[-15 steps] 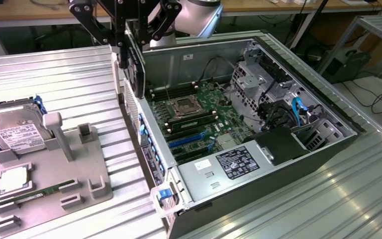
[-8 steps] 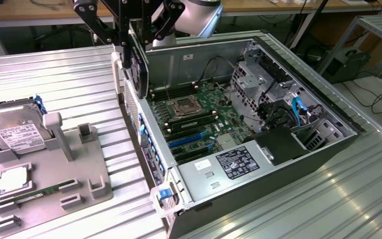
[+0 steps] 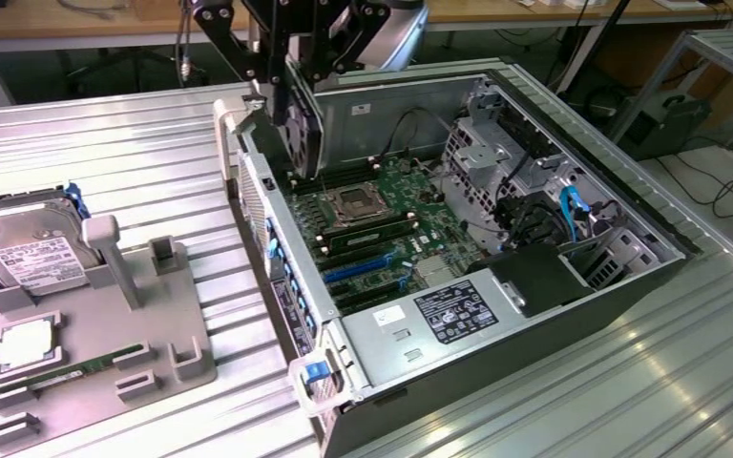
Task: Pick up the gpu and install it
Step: 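Pick up the gpu and move the gpu toward the slot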
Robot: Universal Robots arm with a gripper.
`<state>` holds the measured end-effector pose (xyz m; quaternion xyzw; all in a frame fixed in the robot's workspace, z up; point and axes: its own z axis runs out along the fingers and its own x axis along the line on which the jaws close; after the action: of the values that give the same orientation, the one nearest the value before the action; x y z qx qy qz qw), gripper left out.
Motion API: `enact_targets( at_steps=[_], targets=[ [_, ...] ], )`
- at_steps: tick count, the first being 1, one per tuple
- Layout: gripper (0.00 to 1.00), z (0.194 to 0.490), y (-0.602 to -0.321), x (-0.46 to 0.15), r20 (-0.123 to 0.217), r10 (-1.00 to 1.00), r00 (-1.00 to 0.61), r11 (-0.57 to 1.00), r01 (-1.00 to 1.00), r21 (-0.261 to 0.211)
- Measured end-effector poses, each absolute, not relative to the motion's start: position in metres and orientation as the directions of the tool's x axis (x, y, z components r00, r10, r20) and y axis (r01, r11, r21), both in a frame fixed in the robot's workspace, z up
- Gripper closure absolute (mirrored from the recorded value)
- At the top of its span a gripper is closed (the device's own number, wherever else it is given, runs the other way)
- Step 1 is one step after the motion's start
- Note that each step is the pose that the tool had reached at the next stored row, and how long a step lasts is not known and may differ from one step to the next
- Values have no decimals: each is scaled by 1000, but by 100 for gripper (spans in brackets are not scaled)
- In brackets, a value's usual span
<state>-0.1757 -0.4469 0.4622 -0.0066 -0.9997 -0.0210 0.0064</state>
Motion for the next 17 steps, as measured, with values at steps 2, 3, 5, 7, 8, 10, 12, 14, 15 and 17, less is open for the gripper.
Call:
enact_targets(
  at_steps=[2,3,5,7,8,10,12,14,15,17],
  targets=[
    [73,462,-447,-169,13,13,-1000,999,13,42],
    [73,462,-447,-166,13,13,-1000,999,13,42],
    [73,462,-447,-159,13,13,-1000,999,13,42],
    [73,462,-447,-150,13,13,-1000,999,13,42],
    [73,462,-447,-134,13,13,-1000,999,13,42],
    [73,461,-447,-119,13,13,-1000,999,13,42],
    [73,461,-447,-103,13,13,-1000,999,13,42],
    [73,460,-447,-96,13,13,-1000,999,13,42],
    [73,460,-447,-94,13,13,-1000,999,13,42],
    [73,460,-447,-91,13,13,-1000,999,13,42]
  ],
)
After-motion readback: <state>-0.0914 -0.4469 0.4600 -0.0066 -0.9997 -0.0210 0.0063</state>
